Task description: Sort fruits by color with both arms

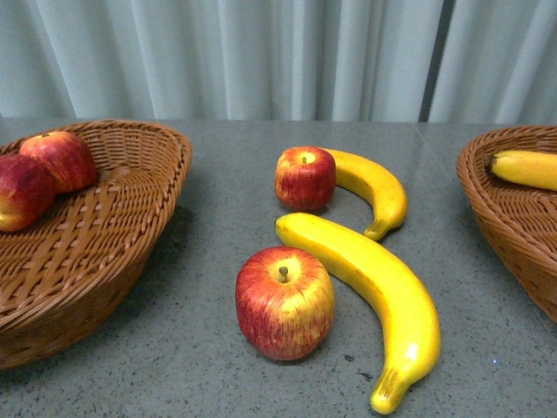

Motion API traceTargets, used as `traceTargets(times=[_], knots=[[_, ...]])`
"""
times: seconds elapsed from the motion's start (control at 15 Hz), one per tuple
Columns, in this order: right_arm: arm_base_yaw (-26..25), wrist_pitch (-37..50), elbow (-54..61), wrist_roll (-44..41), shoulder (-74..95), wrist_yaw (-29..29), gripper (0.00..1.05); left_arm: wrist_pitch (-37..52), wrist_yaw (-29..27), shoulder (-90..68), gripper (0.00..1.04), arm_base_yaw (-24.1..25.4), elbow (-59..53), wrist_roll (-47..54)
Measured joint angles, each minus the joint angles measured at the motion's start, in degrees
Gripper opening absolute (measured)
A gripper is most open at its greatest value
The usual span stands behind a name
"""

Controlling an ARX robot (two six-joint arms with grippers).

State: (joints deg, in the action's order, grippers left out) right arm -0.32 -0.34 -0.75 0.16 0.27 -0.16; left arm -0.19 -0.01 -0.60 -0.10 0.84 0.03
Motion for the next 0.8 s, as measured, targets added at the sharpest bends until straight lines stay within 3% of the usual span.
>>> traceTargets(times=[0.2, 0.27, 0.33, 0.4, 0.47, 0.6, 0.8], knots=[[0.0, 0.0, 0.0, 0.0, 0.0, -0.02, 0.98, -1.18, -1.14, -0.28, 0.98, -0.33, 0.15, -0.28], [0.0, 0.0, 0.0, 0.0, 0.0, 0.2, 0.98, -7.13, -11.54, -5.88, 0.98, -4.52, 2.95, -2.97], [0.02, 0.02, 0.0, 0.0, 0.0, 0.09, 0.98, -2.1, -18.4, -15.93, 0.98, -5.44, 5.51, -3.63], [0.0, 0.15, 0.0, 0.0, 0.0, 0.17, 0.98, 4.96, -19.71, -24.65, 0.98, -3.8, 8.24, -3.65], [0.0, 0.0, 0.0, 0.0, 0.0, 0.17, 0.98, 13.07, -17.97, -34.12, 0.98, -4.79, 12.04, -2.78], [0.09, 0.11, 0.0, 0.0, 0.0, 0.15, 0.98, 23.85, -8.7, -57.16, 0.98, -12.76, 24.35, 1.14], [0.09, 0.13, 0.0, 0.0, 0.0, 0.17, 0.98, 23.12, -1.84, -74.95, 0.98, -26.43, 30.05, 5.84]])
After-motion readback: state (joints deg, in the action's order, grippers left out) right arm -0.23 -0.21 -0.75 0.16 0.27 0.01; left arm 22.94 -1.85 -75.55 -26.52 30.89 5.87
